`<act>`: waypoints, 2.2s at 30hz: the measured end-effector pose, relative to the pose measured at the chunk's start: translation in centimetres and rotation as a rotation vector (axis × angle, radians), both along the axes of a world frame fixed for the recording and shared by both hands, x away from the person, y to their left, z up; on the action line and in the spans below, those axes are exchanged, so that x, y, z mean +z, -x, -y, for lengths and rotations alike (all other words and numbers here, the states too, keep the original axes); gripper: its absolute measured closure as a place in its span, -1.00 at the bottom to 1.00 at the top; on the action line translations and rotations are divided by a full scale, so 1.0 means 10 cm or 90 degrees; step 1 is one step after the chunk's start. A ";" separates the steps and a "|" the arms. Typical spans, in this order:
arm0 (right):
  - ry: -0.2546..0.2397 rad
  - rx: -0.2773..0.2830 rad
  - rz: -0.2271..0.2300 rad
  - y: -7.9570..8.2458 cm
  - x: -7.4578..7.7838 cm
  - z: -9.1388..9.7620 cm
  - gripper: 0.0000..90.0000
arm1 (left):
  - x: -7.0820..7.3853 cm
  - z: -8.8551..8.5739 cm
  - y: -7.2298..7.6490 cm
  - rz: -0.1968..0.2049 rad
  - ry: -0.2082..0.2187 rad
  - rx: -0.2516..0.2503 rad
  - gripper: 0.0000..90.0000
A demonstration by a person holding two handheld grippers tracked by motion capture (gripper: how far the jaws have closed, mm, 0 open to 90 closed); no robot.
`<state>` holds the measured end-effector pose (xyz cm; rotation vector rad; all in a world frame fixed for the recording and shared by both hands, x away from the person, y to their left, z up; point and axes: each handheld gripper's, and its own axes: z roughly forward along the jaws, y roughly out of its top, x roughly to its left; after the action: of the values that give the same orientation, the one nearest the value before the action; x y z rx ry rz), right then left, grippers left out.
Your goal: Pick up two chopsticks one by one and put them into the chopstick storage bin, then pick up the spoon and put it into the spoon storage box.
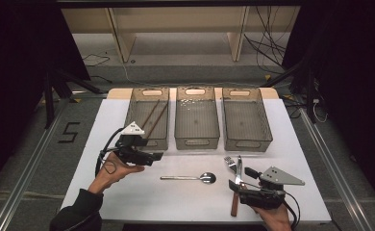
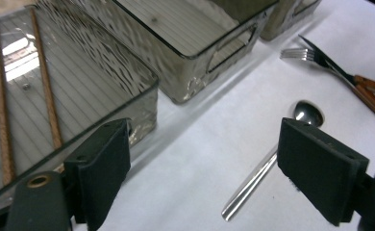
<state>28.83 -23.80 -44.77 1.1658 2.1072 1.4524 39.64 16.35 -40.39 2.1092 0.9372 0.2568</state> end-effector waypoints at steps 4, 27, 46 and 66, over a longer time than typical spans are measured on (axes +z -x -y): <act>0.000 0.001 0.000 0.00 0.00 0.00 -0.48 | -0.01 0.07 0.03 0.002 -0.018 -0.024 -0.60; 0.000 -0.002 0.002 0.01 0.00 0.02 -0.48 | -0.23 0.54 0.07 -0.038 -0.157 -0.153 -0.60; 0.001 -0.002 0.004 0.02 0.01 0.01 -0.48 | -0.40 0.77 0.04 -0.073 -0.245 -0.213 -0.49; 0.004 0.002 0.005 0.01 0.01 0.02 -0.48 | -0.44 0.94 -0.01 -0.092 -0.299 -0.287 -0.11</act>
<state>28.76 -23.95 -44.67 1.1535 2.1079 1.4487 39.72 6.92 -44.79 2.7343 0.4804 0.0960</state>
